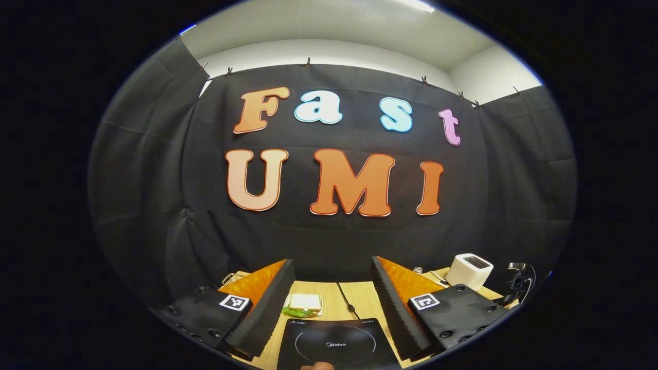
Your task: First push the handle of the pot to place it horizontally, then grasp the pot with both hands and set it on the induction cooktop.
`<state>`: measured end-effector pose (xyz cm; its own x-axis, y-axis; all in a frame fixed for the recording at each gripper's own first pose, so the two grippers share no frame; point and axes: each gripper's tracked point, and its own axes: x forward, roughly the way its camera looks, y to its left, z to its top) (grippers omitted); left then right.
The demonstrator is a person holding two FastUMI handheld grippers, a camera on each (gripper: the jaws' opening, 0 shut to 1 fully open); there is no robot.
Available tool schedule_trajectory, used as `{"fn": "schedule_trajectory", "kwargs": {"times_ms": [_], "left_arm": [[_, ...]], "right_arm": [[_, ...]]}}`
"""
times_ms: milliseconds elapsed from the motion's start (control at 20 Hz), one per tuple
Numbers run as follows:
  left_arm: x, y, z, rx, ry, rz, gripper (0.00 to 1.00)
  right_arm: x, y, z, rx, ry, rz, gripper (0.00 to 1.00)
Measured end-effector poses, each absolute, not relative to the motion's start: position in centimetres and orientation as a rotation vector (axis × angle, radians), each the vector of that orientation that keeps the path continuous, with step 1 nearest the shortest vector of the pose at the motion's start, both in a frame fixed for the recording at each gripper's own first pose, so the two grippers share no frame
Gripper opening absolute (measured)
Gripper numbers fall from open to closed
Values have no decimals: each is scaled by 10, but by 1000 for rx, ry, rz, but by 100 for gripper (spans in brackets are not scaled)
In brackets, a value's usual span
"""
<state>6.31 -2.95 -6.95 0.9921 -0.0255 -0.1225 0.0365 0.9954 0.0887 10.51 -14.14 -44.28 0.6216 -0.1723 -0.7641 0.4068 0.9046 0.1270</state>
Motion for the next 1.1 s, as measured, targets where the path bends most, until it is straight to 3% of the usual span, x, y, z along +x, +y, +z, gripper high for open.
{"fn": "schedule_trajectory", "kwargs": {"times_ms": [450, 700, 800, 950, 1100], "left_arm": [[68, -26, -89, 80, 158, -20, 98], [78, -52, -140, 89, 231, -55, 99], [84, -71, -173, 85, 276, -92, 98], [90, -104, -238, 80, 378, -152, 97], [93, -139, -306, 54, 510, -205, 98]], "right_arm": [[109, -141, -438, 284, 816, -340, 0], [95, -144, -407, 243, 744, -310, 1], [93, -147, -395, 215, 707, -294, 9], [90, -150, -380, 137, 680, -276, 42], [98, -144, -368, 92, 645, -238, 66]]}}
